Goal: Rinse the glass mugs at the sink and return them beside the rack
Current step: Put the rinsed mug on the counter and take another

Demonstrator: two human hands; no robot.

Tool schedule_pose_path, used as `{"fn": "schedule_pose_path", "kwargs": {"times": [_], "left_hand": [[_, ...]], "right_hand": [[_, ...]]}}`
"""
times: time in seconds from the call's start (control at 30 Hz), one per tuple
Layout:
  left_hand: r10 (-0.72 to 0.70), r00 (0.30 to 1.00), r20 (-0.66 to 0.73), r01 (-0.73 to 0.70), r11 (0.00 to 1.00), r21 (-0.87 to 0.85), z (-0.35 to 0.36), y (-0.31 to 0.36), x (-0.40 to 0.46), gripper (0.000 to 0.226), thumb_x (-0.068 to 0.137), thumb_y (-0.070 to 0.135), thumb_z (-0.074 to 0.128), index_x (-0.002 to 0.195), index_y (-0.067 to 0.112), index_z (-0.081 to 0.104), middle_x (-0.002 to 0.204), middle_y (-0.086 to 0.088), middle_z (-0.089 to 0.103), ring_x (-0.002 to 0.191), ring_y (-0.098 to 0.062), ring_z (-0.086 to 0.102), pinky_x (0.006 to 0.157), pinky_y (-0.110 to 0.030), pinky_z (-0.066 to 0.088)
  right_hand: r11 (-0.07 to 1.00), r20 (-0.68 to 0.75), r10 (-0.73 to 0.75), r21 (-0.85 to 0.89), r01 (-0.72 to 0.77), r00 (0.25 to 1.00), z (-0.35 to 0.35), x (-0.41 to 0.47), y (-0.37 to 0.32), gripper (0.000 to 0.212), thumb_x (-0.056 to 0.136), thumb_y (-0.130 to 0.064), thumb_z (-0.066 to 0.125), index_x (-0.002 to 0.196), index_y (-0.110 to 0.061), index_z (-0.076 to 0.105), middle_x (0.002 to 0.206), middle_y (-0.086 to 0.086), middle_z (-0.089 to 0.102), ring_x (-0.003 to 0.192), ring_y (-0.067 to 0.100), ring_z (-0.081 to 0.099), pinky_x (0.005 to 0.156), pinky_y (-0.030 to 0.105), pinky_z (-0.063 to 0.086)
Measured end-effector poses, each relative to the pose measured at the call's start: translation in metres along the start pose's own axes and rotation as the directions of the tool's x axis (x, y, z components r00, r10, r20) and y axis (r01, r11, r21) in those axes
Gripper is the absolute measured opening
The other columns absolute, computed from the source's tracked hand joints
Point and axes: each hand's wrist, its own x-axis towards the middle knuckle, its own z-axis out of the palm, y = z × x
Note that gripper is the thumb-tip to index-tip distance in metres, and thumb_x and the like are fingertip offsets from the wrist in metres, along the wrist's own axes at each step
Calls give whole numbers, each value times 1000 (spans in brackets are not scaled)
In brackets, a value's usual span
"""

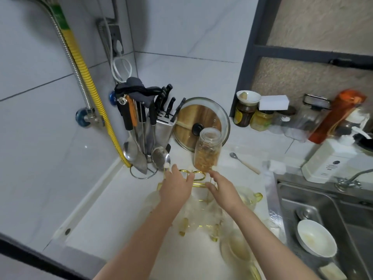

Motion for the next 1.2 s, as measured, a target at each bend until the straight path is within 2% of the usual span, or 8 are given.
{"fn": "schedule_pose_path", "kwargs": {"times": [0.2,0.3,0.5,0.7,0.87,0.97,1.1,1.2], "left_hand": [[-256,957,138,284,921,-265,7,34,10,64,101,29,37,148,-2,7,137,-19,49,123,-33,50,96,-36,40],[-311,940,140,341,864,-370,14,44,20,63,99,26,40,142,-14,15,137,-24,48,123,-36,50,101,-42,40],[-307,948,87,315,860,-402,10,45,25,68,95,28,52,140,-8,17,134,-19,50,121,-32,50,94,-34,41],[-249,966,66,255,885,-390,1,25,35,76,86,28,65,144,4,21,140,-14,46,127,-31,46,99,-33,39],[-196,969,152,246,840,-484,-6,1,40,95,71,34,77,145,13,23,144,-9,42,129,-28,44,107,-44,39],[-154,973,171,219,848,-482,-11,-7,36,74,73,29,75,137,15,40,129,-5,52,119,-23,50,100,-38,43],[-82,961,264,194,880,-434,-17,-19,37,57,73,20,68,125,5,51,113,-19,58,103,-26,59,80,-32,50],[4,931,364,155,901,-405,-23,-21,36,19,80,5,59,98,8,58,91,-11,53,83,-19,55,80,-32,52]], "right_hand": [[998,21,-62,-1,63,998,-15,28,-8,27,97,-23,51,117,-13,68,113,6,71,108,25,61,79,23,38],[997,-14,-75,8,75,997,-13,34,-10,22,94,-24,56,105,-14,73,103,6,74,100,25,64,80,30,45],[994,-32,-98,54,100,995,-10,35,-10,22,92,-19,58,108,-21,73,99,0,75,97,19,65,82,31,48],[982,37,-181,60,179,983,-1,33,-12,21,91,-18,57,103,-20,74,93,0,75,84,15,63,74,29,46],[967,94,-243,107,233,965,7,28,-17,26,92,-16,55,111,-23,71,94,1,75,87,16,67,80,31,50],[956,109,-271,148,254,956,11,23,-18,26,92,-17,57,113,-24,71,97,-1,74,88,14,65,79,27,49],[955,138,-285,129,268,948,11,19,-15,25,93,-23,57,114,-25,70,102,-5,70,89,8,60,81,20,46],[970,68,-211,140,200,975,7,24,-13,22,92,-21,57,109,-21,72,104,-5,71,91,9,62,82,22,47]]}}
